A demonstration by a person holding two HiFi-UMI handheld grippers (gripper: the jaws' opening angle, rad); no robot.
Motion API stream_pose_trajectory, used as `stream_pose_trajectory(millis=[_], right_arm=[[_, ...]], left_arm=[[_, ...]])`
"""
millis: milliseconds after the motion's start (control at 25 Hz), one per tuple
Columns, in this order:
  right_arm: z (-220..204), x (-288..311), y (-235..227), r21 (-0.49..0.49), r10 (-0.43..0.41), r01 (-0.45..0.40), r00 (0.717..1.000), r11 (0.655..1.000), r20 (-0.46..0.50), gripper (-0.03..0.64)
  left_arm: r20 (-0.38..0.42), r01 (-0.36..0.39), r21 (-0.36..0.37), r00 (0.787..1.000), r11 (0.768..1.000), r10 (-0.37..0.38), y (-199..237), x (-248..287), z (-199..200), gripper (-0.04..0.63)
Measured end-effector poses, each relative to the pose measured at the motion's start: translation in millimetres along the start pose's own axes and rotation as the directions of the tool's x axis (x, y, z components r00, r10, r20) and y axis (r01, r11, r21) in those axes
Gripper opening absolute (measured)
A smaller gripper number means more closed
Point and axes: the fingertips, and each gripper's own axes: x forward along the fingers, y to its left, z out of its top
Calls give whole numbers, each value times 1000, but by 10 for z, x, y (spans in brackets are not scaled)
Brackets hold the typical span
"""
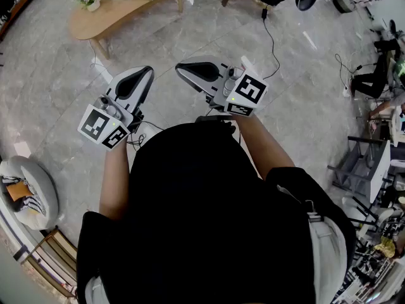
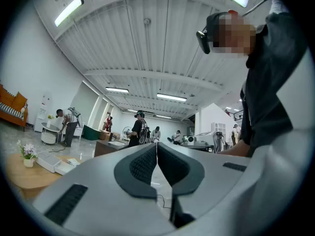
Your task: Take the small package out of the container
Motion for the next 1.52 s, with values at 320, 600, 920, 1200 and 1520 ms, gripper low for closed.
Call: stream_pose_trajectory(millis=[320, 600, 920, 1200, 1520], right_arm=[[-18, 109, -44, 9, 1, -1, 1000, 1000, -15, 9], [-67, 235, -123, 18, -33, 33, 999, 999, -29, 11], [-166, 331, -162, 42, -57, 60, 996, 997, -72, 11], [-229, 363, -425, 65, -63, 70, 992, 995, -107, 11], [-306, 662, -1042, 122, -43, 53, 995, 991, -85, 11]], left_arm=[[-8, -16, -36, 1000, 999, 15, 134, -62, -27, 18], [2, -36, -60, 999, 998, 36, 315, -266, -28, 18], [17, -96, -135, 995, 986, 99, 625, -571, -194, 18], [-1, -133, -185, 991, 974, 135, 821, -512, -326, 18], [-27, -138, -198, 990, 971, 135, 1388, -160, -366, 18]])
